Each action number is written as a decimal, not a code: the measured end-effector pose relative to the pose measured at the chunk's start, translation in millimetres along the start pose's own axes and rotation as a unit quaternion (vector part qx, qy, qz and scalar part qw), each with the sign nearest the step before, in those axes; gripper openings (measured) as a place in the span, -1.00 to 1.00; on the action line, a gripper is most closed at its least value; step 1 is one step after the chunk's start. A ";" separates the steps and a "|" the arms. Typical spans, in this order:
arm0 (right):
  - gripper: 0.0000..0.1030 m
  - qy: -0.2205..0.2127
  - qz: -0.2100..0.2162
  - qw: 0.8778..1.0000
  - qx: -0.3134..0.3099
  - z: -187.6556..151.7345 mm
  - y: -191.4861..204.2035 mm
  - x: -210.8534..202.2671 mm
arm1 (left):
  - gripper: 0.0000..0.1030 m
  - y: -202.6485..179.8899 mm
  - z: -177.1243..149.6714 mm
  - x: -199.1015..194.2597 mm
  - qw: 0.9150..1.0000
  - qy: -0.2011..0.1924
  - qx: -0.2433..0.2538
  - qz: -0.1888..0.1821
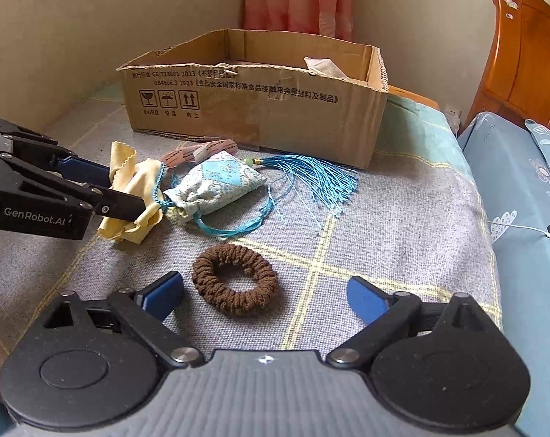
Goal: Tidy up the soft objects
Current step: 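Close the left gripper on the yellow cloth while the right gripper grasps the brown scrunchie, then carry the yellow cloth into the box with the left gripper while the right gripper carries the scrunchie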
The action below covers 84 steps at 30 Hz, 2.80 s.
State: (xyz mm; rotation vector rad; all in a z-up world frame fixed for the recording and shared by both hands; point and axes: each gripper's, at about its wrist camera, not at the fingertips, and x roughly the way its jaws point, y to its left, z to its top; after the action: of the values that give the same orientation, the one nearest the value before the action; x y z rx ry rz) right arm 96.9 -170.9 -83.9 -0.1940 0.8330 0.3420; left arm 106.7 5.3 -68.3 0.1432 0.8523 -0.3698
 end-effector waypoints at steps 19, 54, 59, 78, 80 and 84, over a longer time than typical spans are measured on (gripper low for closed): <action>0.03 -0.014 0.013 1.000 -0.014 3.2 9.7 -5.5 | 0.50 -18.0 3.0 6.0 0.999 0.006 -0.004 -0.033; -0.01 -0.018 0.010 1.000 -0.015 -0.8 11.2 -9.4 | -0.42 -25.1 5.5 6.7 1.000 0.003 -0.003 -0.004; -0.19 -0.018 0.009 1.000 -0.015 0.1 11.0 -11.2 | -0.60 -23.0 2.8 1.5 1.000 0.005 0.001 -0.009; -0.21 -0.053 0.011 0.998 -0.030 16.1 0.8 -42.3 | -0.62 0.7 26.9 -53.0 0.999 -0.024 0.023 -0.004; -0.21 -0.061 0.010 0.997 -0.036 21.3 0.0 -45.5 | -0.62 3.7 37.1 -56.2 0.999 -0.035 0.026 -0.001; -0.21 -0.077 0.016 0.996 -0.038 33.8 -6.6 -52.0 | -0.62 12.5 65.0 -56.5 0.998 -0.056 0.034 0.005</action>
State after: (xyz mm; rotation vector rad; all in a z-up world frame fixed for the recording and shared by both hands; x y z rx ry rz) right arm 90.3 -178.3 -22.3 -0.2217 0.6711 0.4140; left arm 123.5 14.2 16.7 0.1871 0.7296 -0.3942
